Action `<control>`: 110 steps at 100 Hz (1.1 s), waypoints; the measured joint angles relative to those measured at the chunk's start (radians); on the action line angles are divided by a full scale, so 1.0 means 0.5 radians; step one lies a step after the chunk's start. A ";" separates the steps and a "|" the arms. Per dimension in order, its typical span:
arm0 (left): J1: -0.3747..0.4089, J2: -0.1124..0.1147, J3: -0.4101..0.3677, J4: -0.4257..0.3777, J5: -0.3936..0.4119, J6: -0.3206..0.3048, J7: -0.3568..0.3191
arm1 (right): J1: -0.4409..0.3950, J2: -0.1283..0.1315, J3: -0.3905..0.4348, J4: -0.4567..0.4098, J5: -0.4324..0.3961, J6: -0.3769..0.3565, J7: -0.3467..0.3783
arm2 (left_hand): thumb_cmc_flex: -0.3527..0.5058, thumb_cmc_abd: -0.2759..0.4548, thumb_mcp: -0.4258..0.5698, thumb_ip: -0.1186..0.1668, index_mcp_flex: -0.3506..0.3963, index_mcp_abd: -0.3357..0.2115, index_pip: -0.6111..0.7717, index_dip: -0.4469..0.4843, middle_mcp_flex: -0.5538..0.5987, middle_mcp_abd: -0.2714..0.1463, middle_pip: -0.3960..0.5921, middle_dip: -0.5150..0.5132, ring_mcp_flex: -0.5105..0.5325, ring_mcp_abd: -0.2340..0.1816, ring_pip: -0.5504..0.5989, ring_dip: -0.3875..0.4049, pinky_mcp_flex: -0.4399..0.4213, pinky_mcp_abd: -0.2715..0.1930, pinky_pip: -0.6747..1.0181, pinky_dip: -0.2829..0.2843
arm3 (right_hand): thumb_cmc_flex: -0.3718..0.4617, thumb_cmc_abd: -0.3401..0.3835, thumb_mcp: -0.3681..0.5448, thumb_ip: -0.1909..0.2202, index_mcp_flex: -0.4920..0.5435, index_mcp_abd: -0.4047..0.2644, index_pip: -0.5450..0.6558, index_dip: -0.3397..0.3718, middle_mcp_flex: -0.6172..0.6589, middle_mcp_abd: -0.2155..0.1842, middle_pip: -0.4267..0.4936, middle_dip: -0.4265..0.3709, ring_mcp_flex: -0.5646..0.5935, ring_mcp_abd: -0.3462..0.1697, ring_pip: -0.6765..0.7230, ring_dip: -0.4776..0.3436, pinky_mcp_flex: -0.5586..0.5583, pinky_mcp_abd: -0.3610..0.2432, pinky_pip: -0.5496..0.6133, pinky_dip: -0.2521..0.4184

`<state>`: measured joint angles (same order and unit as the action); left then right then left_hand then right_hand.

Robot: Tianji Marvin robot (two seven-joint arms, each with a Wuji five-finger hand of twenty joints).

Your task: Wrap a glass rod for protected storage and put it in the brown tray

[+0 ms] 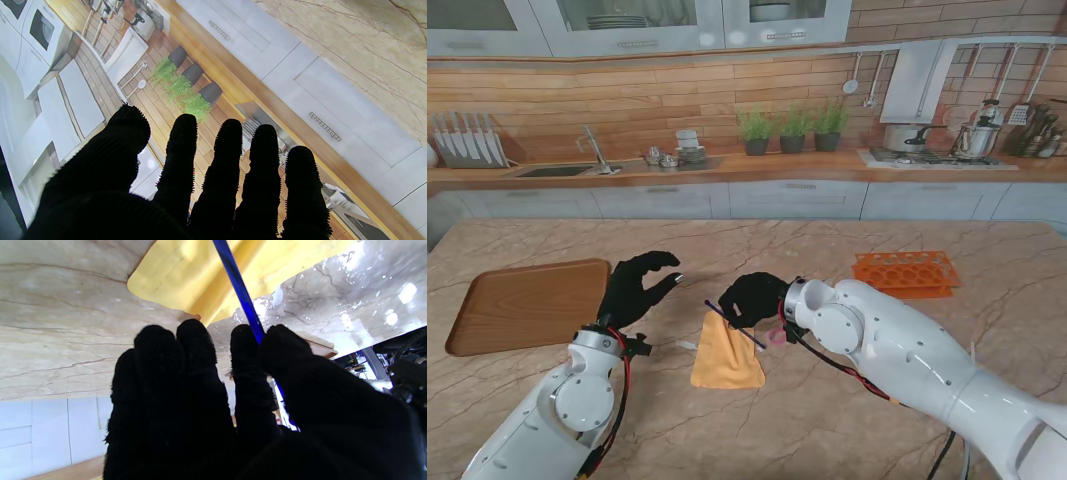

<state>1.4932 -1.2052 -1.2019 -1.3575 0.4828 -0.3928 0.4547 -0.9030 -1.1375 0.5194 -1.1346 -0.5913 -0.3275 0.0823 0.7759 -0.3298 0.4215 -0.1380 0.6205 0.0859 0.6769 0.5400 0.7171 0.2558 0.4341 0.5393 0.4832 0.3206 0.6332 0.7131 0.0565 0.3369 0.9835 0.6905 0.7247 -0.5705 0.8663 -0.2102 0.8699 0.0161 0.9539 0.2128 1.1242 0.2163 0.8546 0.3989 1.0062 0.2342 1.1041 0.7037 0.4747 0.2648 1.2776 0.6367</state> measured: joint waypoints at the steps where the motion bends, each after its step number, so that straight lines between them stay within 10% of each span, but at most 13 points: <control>1: 0.000 0.000 0.000 0.000 0.001 0.000 0.001 | 0.004 -0.001 -0.006 0.003 -0.001 -0.001 -0.001 | 0.000 0.000 0.000 0.000 0.000 0.000 0.000 0.000 0.000 0.000 0.000 0.000 0.000 0.000 0.000 0.000 0.000 0.000 0.000 0.000 | 0.000 0.000 0.000 0.000 0.000 0.000 0.000 0.000 0.000 0.000 0.000 0.000 0.000 0.000 0.002 0.000 0.000 0.000 0.001 0.001; 110: 0.015 -0.001 -0.010 -0.022 -0.002 -0.002 -0.005 | 0.098 -0.053 -0.248 0.053 -0.087 0.003 -0.046 | 0.002 0.022 -0.046 0.000 0.000 0.001 0.000 0.000 0.000 0.000 0.000 0.000 0.000 0.004 0.000 0.000 0.000 0.000 0.000 0.000 | -0.044 -0.080 0.136 0.000 0.045 0.010 0.005 0.001 0.044 0.006 0.072 0.027 0.085 -0.003 0.127 0.050 0.070 0.000 0.074 0.056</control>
<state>1.5007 -1.2058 -1.2067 -1.3684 0.4820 -0.3936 0.4524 -0.8537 -1.1641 0.3952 -1.1083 -0.6349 -0.3261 0.0594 0.7766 -0.3187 0.3987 -0.1377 0.6205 0.0862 0.6768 0.5400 0.7171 0.2558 0.4341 0.5393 0.4832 0.3226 0.6334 0.7131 0.0563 0.3370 0.9836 0.6904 0.7028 -0.6104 0.9345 -0.2102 0.8921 0.0213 0.9563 0.2134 1.1460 0.2195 0.8908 0.4122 1.0486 0.2326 1.1678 0.7287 0.5099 0.2648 1.3145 0.6648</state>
